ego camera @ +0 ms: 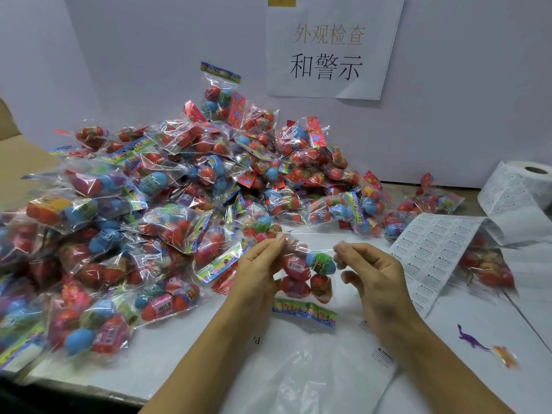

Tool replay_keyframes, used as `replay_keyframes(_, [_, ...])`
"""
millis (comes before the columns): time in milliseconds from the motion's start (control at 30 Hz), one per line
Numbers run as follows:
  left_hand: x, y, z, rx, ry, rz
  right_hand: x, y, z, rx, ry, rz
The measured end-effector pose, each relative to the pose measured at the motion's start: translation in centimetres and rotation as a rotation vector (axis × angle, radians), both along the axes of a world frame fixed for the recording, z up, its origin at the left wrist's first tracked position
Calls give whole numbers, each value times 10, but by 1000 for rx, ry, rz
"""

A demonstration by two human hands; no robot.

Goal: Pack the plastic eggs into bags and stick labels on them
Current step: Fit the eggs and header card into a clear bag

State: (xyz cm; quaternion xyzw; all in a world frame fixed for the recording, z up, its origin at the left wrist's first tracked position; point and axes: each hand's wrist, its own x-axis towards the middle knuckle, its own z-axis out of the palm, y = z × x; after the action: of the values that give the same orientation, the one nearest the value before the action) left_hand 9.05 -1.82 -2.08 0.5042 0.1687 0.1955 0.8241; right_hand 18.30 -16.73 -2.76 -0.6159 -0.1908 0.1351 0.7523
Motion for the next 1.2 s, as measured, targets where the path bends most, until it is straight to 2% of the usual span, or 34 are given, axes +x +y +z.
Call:
replay_keyframes(867, [-1,4,-2,31,-13,-51,4,0,-3,35,37,-47])
replay_keyframes(1200, [2,10,-10,101,-11,-52,8,0,-5,36,87,-74])
